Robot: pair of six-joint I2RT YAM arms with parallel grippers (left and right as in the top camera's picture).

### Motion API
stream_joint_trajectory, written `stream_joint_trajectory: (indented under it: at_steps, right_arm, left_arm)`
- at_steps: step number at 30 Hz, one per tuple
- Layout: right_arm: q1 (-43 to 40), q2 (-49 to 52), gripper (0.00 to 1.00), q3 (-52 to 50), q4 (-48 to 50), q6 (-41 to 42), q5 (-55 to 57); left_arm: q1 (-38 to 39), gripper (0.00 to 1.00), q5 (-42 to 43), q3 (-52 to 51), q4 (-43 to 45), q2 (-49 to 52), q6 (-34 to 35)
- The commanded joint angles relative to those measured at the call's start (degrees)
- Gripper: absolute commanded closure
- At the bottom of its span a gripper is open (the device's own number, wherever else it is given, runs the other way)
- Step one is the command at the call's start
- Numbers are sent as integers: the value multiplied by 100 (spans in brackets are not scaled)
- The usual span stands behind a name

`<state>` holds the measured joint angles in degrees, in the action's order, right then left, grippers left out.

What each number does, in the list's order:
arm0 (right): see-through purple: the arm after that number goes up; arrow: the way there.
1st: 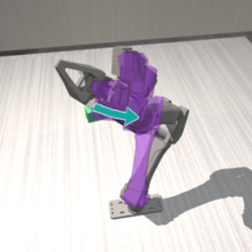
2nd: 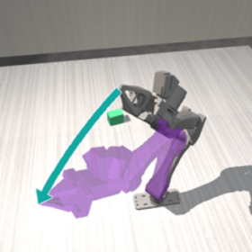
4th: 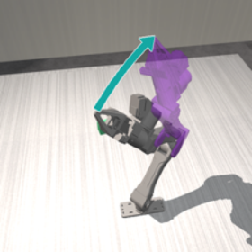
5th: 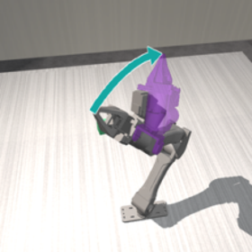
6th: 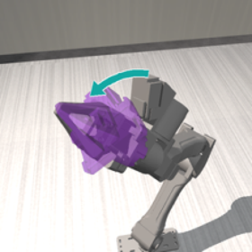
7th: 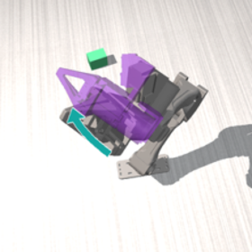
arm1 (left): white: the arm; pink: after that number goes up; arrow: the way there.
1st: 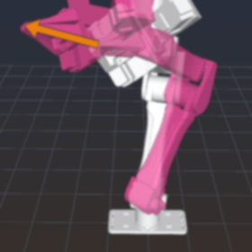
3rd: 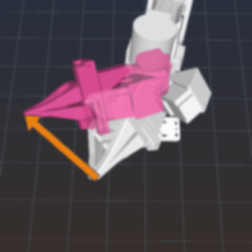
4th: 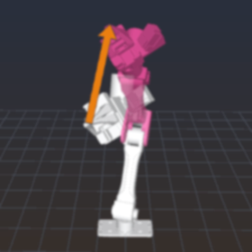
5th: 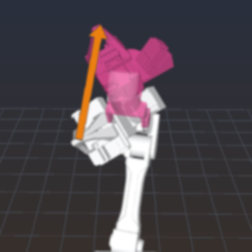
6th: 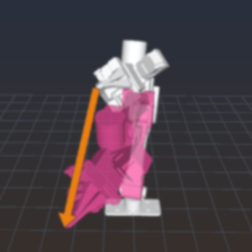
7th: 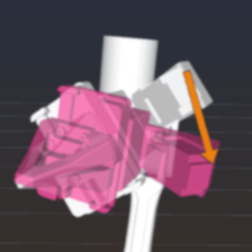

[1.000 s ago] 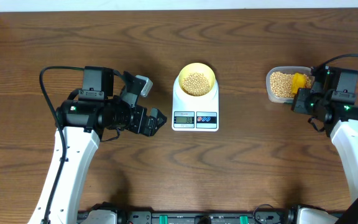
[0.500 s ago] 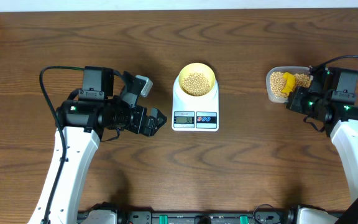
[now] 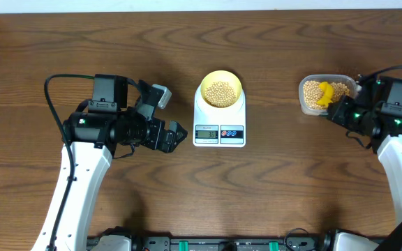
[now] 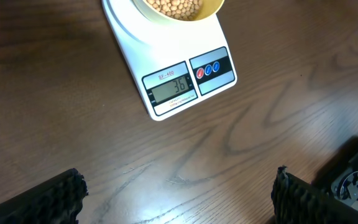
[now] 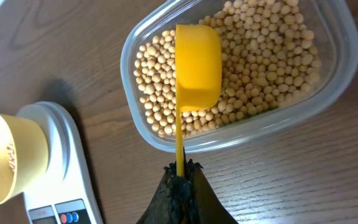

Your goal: Scoop item into bowl and weigh 50g on scale

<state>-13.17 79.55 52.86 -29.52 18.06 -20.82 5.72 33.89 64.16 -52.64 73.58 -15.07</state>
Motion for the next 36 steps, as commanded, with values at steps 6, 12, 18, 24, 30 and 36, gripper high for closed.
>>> stream_joint_trajectory:
  at_steps: [6, 12, 18, 24, 30, 36]
  right_arm:
    - [-192, 28, 99, -225, 188, 457, -629]
    - [-354, 28, 99, -299, 321, 638, -778]
    - [-546, 28, 99, -299, 404, 723, -1128]
    - [-754, 28, 99, -304, 402, 935, -1189]
    - [-986, 28, 99, -304, 402, 935, -1746]
    - [-1316, 28, 99, -304, 402, 938, -2363]
  left_arm:
    - [-28, 2, -48, -33, -17, 24, -33]
    - [-28, 2, -50, -33, -17, 24, -33]
    - [-28, 2, -50, -33, -17, 24, -33]
    - [-28, 2, -50, -33, -17, 24, -33]
    - [-28, 2, -50, -33, -17, 24, -33]
    - [-28, 2, -50, -33, -17, 24, -33]
